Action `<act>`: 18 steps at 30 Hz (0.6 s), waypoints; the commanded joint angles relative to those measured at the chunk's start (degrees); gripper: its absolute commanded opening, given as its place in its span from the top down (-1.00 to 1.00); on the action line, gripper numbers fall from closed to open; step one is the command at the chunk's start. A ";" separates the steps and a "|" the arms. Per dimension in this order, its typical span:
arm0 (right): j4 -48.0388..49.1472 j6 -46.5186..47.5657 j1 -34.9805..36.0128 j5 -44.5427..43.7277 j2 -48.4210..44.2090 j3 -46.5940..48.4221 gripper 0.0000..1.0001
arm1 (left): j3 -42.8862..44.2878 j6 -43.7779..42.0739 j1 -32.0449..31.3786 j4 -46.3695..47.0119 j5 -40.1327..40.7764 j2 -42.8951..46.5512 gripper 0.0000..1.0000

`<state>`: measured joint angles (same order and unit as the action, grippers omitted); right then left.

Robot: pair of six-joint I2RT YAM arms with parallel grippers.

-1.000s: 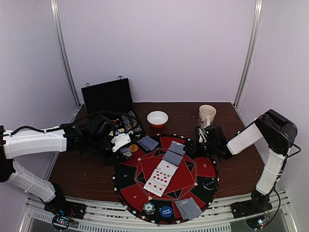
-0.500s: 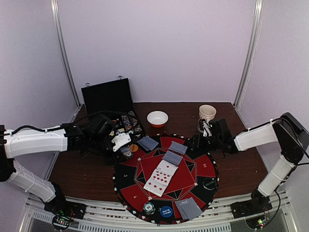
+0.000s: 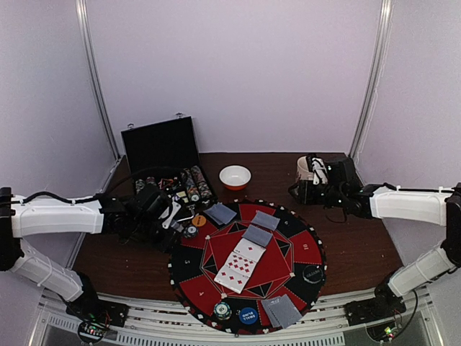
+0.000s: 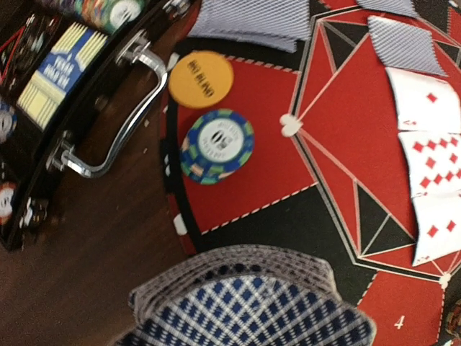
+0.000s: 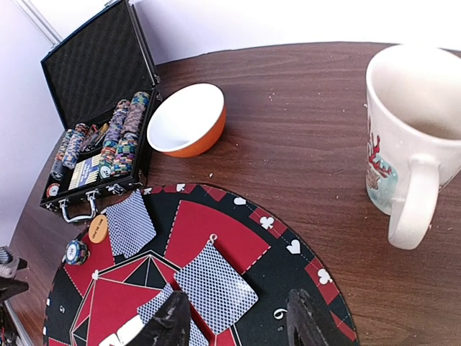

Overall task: Distribute texas hold em gaming equipment
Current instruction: Place the poker card at the center of the board.

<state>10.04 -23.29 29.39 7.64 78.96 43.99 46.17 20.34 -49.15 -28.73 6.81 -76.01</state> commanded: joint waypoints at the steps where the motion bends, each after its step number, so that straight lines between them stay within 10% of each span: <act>1: -2.09 2.84 -0.29 -0.77 -2.40 0.14 0.03 | -5.01 13.67 1.73 1.00 7.33 2.67 0.15; 18: -1.89 4.67 -0.30 0.45 -4.86 -0.94 0.03 | -15.71 19.06 7.57 9.98 9.08 -2.26 -0.15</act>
<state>8.51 -19.38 29.36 7.97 75.92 43.55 31.14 39.00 -42.00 -23.51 14.63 -76.05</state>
